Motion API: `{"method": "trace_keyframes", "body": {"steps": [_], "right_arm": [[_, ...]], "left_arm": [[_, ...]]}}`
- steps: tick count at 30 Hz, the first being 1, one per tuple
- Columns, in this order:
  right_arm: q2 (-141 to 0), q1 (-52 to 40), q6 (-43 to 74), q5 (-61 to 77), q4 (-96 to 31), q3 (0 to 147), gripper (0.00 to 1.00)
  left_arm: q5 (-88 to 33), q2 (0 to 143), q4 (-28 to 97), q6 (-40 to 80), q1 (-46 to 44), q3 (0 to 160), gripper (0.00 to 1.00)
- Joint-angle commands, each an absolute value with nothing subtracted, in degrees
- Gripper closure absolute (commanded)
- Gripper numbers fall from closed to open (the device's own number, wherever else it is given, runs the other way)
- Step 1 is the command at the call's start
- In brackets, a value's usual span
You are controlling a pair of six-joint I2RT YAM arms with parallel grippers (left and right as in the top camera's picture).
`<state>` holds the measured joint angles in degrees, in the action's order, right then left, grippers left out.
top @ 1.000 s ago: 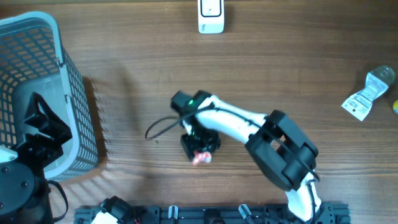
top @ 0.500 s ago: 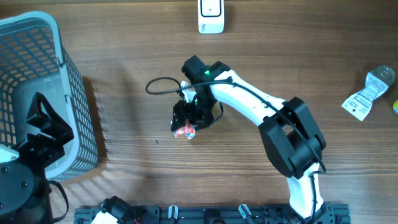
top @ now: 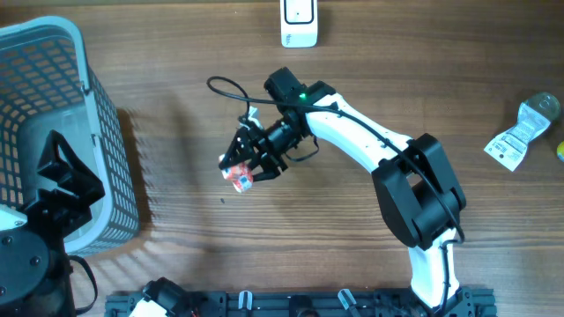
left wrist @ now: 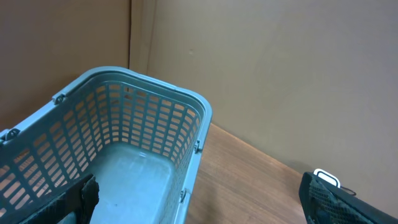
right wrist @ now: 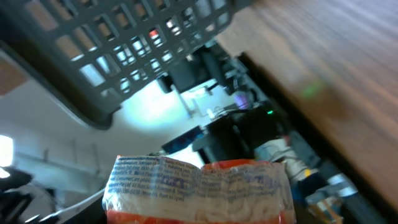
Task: Scan the item barcode
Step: 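Lift the red pack and carry it up toward the scanner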
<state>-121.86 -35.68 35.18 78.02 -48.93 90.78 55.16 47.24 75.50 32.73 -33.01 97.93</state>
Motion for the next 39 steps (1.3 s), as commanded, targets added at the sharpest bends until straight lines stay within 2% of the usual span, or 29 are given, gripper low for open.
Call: {"method": "trace_keyframes", "body": {"steps": [1,3,5,9,16,20,26,31,35,39], "right_arm": [[-122.48,-35.53,46.59,86.08,-39.51,91.66,0.38],[-122.48,-35.35,49.89,87.13,-34.46,91.66,0.38],[-122.48,-35.22,51.92,87.55,-30.00,91.66,0.43],[-122.48,-35.18,52.93,87.53,-28.03,91.64,0.48],[-122.48,-35.16,52.90,88.38,-27.79,91.59,0.47],[-122.48,-35.16,52.86,88.36,-27.07,91.59,0.43],[-122.48,-35.07,51.92,84.90,-22.46,91.59,0.42],[-122.48,-34.22,46.78,83.15,-13.98,91.59,0.45],[-122.48,-33.28,37.80,81.14,-11.18,91.59,0.48],[-122.48,-32.16,27.70,69.54,-12.10,91.59,0.46]], "left_arm": [[53.80,47.20,75.50,33.54,-33.39,97.95,0.00],[53.74,47.20,75.48,33.56,-33.39,97.95,0.00],[53.54,47.20,75.50,33.56,-33.39,97.95,0.00],[53.58,47.20,75.50,33.52,-33.39,97.95,0.00],[53.58,47.20,75.50,33.52,-33.39,97.95,0.00],[53.58,47.20,75.50,33.52,-33.39,97.95,0.00],[53.58,47.20,75.53,33.52,-33.39,97.95,0.00],[53.58,47.20,75.70,33.52,-33.39,97.95,0.00],[53.58,47.20,75.72,33.52,-33.39,97.95,0.00],[53.56,47.20,76.20,33.52,-33.39,97.93,0.00]]}}
